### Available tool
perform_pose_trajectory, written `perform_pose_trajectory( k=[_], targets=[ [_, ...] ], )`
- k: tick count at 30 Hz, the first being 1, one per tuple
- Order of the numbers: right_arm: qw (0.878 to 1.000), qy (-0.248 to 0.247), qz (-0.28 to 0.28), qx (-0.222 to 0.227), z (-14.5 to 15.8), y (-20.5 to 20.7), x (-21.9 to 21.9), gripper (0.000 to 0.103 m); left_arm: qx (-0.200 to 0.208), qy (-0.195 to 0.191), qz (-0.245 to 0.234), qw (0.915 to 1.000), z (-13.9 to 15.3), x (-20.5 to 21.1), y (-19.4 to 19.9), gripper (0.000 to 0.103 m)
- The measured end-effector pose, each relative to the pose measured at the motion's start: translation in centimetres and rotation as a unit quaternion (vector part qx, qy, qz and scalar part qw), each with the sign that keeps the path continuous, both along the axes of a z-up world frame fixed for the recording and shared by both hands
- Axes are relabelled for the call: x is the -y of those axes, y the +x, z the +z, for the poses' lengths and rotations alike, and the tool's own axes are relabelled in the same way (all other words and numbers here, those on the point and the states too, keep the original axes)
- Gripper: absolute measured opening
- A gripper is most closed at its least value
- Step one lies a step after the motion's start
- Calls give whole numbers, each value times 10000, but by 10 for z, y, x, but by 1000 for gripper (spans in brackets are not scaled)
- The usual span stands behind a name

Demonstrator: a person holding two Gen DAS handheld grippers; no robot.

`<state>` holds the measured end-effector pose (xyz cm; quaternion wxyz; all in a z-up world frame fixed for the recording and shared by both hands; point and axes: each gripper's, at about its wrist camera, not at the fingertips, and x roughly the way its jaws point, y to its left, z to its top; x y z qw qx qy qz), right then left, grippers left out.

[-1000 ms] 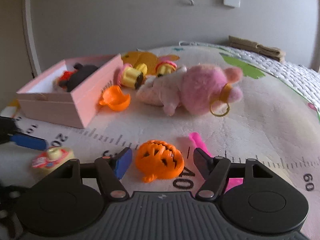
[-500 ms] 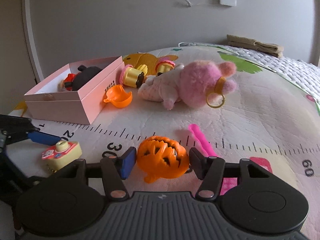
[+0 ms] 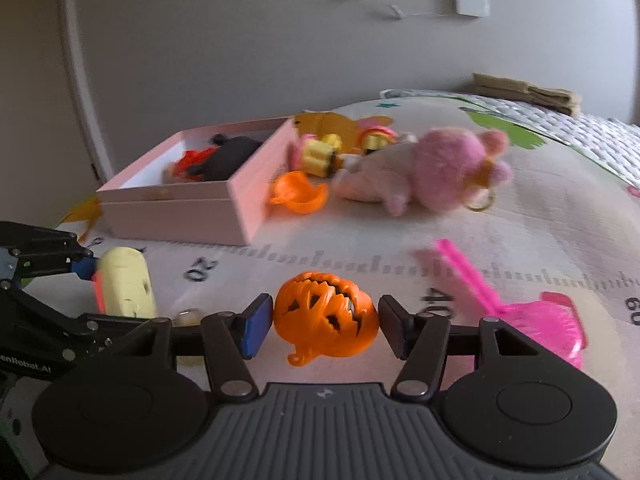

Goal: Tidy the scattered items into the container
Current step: 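Grasp the orange pumpkin toy with the right gripper, then carry the pumpkin with the right gripper while left gripper carries the yellow toy toward the box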

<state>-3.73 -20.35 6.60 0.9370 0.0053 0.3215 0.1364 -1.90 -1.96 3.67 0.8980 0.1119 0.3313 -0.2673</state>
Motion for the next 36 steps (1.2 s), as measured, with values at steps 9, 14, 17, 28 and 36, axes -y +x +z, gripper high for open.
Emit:
perform_pose_trajectory(
  k=[9,14,17,28,36],
  targets=[
    [9989,-60,455,9,5,-25,-46,58,-3,-13,459,9989,6,-46,-35,54],
    [9991,-135,402,30,8,-36,-54,58,-193,-241,563,9979,0,-50,-42,88],
    [9992,-213,345,25,6,-43,-55,58,-277,-360,432,9980,-4,-41,-43,89],
    [9993,-135,282,-200,-10,-46,-52,58,23,-111,563,9983,-17,-40,-34,38],
    [9987,-24,431,-277,-15,-44,-57,58,29,-12,808,9967,-10,-65,-40,37]
  ],
)
